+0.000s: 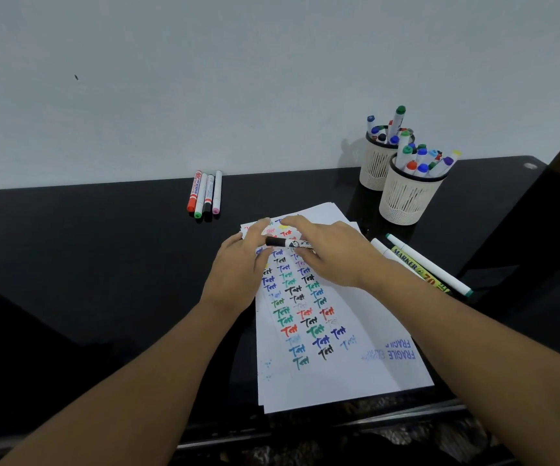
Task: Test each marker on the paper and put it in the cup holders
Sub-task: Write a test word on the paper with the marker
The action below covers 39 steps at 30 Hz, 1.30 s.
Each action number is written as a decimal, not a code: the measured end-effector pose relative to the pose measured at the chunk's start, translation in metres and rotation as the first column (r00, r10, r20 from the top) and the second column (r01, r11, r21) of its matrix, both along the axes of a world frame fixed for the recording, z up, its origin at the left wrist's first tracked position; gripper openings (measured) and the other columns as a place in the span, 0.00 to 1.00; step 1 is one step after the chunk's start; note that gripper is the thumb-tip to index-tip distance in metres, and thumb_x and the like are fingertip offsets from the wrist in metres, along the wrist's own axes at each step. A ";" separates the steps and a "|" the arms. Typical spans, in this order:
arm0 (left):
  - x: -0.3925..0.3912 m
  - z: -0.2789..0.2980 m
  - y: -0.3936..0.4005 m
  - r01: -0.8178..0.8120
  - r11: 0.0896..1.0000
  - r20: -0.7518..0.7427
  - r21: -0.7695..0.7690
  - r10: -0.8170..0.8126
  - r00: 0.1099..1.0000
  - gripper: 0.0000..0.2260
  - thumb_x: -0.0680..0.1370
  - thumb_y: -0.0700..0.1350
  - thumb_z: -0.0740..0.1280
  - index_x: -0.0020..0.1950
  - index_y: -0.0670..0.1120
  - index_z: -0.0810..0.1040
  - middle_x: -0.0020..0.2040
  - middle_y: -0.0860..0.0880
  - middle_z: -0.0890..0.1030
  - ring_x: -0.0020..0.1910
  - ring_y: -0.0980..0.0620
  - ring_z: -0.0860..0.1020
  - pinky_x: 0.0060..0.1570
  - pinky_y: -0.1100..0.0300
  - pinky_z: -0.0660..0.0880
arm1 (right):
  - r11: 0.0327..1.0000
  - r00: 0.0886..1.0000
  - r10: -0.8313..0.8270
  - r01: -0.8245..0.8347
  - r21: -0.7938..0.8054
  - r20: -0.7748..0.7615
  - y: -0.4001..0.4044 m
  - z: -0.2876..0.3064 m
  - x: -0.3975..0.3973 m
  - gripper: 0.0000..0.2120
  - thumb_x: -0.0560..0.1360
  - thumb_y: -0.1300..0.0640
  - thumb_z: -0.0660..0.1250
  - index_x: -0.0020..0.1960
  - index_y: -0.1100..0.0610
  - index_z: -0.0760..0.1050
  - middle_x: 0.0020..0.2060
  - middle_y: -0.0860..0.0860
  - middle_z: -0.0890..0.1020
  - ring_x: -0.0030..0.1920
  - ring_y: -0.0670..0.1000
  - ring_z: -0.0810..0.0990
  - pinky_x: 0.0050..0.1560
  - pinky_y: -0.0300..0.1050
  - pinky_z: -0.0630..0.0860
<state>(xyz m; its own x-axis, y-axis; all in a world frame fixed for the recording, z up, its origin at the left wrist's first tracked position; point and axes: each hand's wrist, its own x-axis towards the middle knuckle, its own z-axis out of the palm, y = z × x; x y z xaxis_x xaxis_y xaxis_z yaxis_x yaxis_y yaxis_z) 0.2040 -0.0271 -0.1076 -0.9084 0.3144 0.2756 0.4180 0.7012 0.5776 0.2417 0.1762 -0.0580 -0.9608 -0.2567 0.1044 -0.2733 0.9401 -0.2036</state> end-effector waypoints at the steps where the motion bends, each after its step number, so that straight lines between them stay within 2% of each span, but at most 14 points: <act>1: 0.000 -0.001 0.000 0.007 1.000 0.011 0.004 -0.007 1.000 0.24 0.84 0.52 0.62 0.79 0.60 0.60 0.68 0.53 0.76 0.73 0.52 0.67 0.59 0.59 0.69 | 1.000 1.000 0.013 -0.013 0.017 0.003 0.001 0.000 0.000 0.23 0.86 0.49 0.57 0.79 0.44 0.56 0.63 0.51 0.82 0.52 0.53 0.81 0.47 0.45 0.66; 4: 0.003 0.003 0.001 0.010 0.999 0.047 0.050 -0.013 0.999 0.29 0.82 0.52 0.66 0.80 0.59 0.55 0.71 0.54 0.74 0.74 0.52 0.65 0.65 0.57 0.69 | 0.999 1.000 -0.013 0.013 -0.031 0.009 0.002 -0.004 -0.001 0.23 0.86 0.51 0.54 0.80 0.42 0.55 0.62 0.51 0.80 0.48 0.50 0.79 0.43 0.47 0.72; 7: -0.001 0.000 0.001 0.007 0.999 0.006 -0.037 -0.007 1.000 0.34 0.79 0.58 0.68 0.80 0.53 0.57 0.69 0.53 0.76 0.70 0.53 0.71 0.77 0.49 0.57 | 0.986 0.997 -0.072 0.076 -0.150 0.029 0.005 -0.008 -0.001 0.26 0.86 0.51 0.52 0.81 0.35 0.50 0.57 0.51 0.80 0.47 0.47 0.79 0.47 0.49 0.79; 9: -0.005 -0.007 0.000 0.006 0.989 -0.061 -0.146 -0.015 0.998 0.32 0.78 0.62 0.66 0.78 0.50 0.64 0.68 0.52 0.77 0.69 0.52 0.72 0.78 0.47 0.55 | 0.974 0.993 -0.094 0.106 -0.200 0.066 0.007 -0.009 0.001 0.27 0.86 0.51 0.52 0.80 0.32 0.50 0.52 0.51 0.81 0.46 0.47 0.78 0.48 0.49 0.79; 13: -0.010 -0.011 0.000 0.005 0.985 -0.064 -0.175 -0.017 0.998 0.28 0.78 0.64 0.66 0.73 0.49 0.74 0.68 0.50 0.78 0.66 0.49 0.74 0.73 0.42 0.64 | 0.953 0.983 -0.135 0.164 -0.253 0.128 0.009 -0.011 0.004 0.24 0.86 0.50 0.54 0.78 0.34 0.55 0.52 0.49 0.83 0.42 0.47 0.82 0.43 0.49 0.83; 16: -0.010 -0.011 0.001 0.009 0.982 -0.065 -0.190 -0.022 0.998 0.27 0.78 0.64 0.66 0.72 0.50 0.76 0.71 0.48 0.76 0.70 0.49 0.72 0.73 0.42 0.63 | 0.960 0.981 -0.130 0.162 -0.230 0.147 0.009 -0.013 0.004 0.23 0.86 0.49 0.57 0.77 0.35 0.55 0.49 0.49 0.84 0.40 0.49 0.83 0.41 0.51 0.84; 18: -0.009 -0.010 0.000 -0.002 0.978 -0.052 -0.206 -0.009 0.999 0.27 0.78 0.63 0.66 0.72 0.50 0.75 0.74 0.49 0.73 0.73 0.49 0.69 0.75 0.43 0.60 | 0.963 0.982 -0.141 0.165 -0.212 0.124 0.009 -0.014 0.002 0.22 0.86 0.51 0.57 0.76 0.36 0.56 0.42 0.49 0.82 0.37 0.50 0.81 0.40 0.52 0.82; 22: -0.008 -0.008 0.001 -0.007 0.976 -0.028 -0.220 0.001 1.000 0.27 0.79 0.64 0.65 0.73 0.52 0.74 0.75 0.50 0.71 0.75 0.50 0.66 0.77 0.45 0.58 | 0.953 0.982 -0.169 0.183 -0.239 0.080 0.008 -0.014 0.004 0.21 0.86 0.53 0.57 0.76 0.39 0.58 0.34 0.43 0.75 0.34 0.49 0.79 0.34 0.47 0.78; 26: -0.009 -0.007 0.002 -0.009 0.975 -0.010 -0.220 0.007 1.000 0.27 0.78 0.64 0.64 0.74 0.52 0.74 0.76 0.50 0.70 0.76 0.50 0.66 0.77 0.44 0.58 | 0.938 0.979 -0.188 0.203 -0.282 0.079 0.008 -0.016 0.004 0.21 0.86 0.53 0.57 0.75 0.37 0.56 0.38 0.44 0.78 0.37 0.50 0.81 0.39 0.53 0.83; 29: -0.009 -0.007 0.001 -0.008 0.978 -0.009 -0.208 0.006 1.000 0.27 0.78 0.64 0.65 0.73 0.52 0.74 0.76 0.50 0.71 0.76 0.50 0.66 0.77 0.45 0.57 | 0.907 0.971 -0.227 0.240 -0.347 0.077 0.009 -0.017 0.004 0.21 0.86 0.54 0.57 0.75 0.38 0.57 0.41 0.48 0.80 0.37 0.49 0.80 0.41 0.54 0.81; 33: -0.006 -0.005 0.002 0.009 0.968 0.014 -0.252 -0.005 1.000 0.34 0.75 0.71 0.63 0.76 0.54 0.70 0.77 0.50 0.68 0.77 0.49 0.62 0.78 0.45 0.55 | 0.845 0.964 -0.174 0.250 -0.473 0.200 0.009 -0.011 0.006 0.27 0.86 0.58 0.54 0.79 0.37 0.54 0.57 0.47 0.80 0.45 0.48 0.82 0.47 0.47 0.81; 35: -0.007 -0.005 0.002 0.021 0.956 0.045 -0.292 -0.008 0.999 0.37 0.74 0.74 0.60 0.77 0.56 0.67 0.79 0.50 0.64 0.79 0.49 0.58 0.78 0.45 0.52 | 0.820 0.956 -0.158 0.267 -0.507 0.249 0.012 -0.006 0.008 0.24 0.86 0.59 0.53 0.76 0.35 0.60 0.57 0.41 0.78 0.45 0.47 0.83 0.45 0.45 0.81; 37: -0.009 -0.004 0.002 0.028 0.941 0.068 -0.337 -0.005 0.998 0.38 0.73 0.76 0.57 0.78 0.57 0.65 0.81 0.51 0.61 0.80 0.50 0.55 0.79 0.45 0.49 | 0.763 0.939 -0.210 0.332 -0.554 0.273 0.017 -0.002 0.007 0.19 0.86 0.58 0.53 0.69 0.39 0.71 0.56 0.46 0.81 0.44 0.46 0.85 0.50 0.47 0.82; 39: -0.010 -0.004 0.002 0.033 0.933 0.084 -0.359 -0.003 0.996 0.39 0.73 0.77 0.56 0.79 0.58 0.64 0.81 0.52 0.60 0.80 0.51 0.54 0.79 0.46 0.48 | 0.621 0.911 -0.246 0.411 -0.668 0.331 0.022 -0.001 0.005 0.17 0.85 0.58 0.55 0.66 0.43 0.75 0.58 0.49 0.81 0.48 0.48 0.86 0.58 0.51 0.82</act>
<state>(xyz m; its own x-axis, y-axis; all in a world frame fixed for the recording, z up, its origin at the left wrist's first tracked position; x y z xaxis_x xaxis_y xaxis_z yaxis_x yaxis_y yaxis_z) 0.1938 -0.0246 -0.1121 -0.9162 0.3951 0.0668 0.3947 0.8612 0.3203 0.2465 0.1984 -0.0594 -0.9849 0.1550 -0.0771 0.1454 0.4995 -0.8540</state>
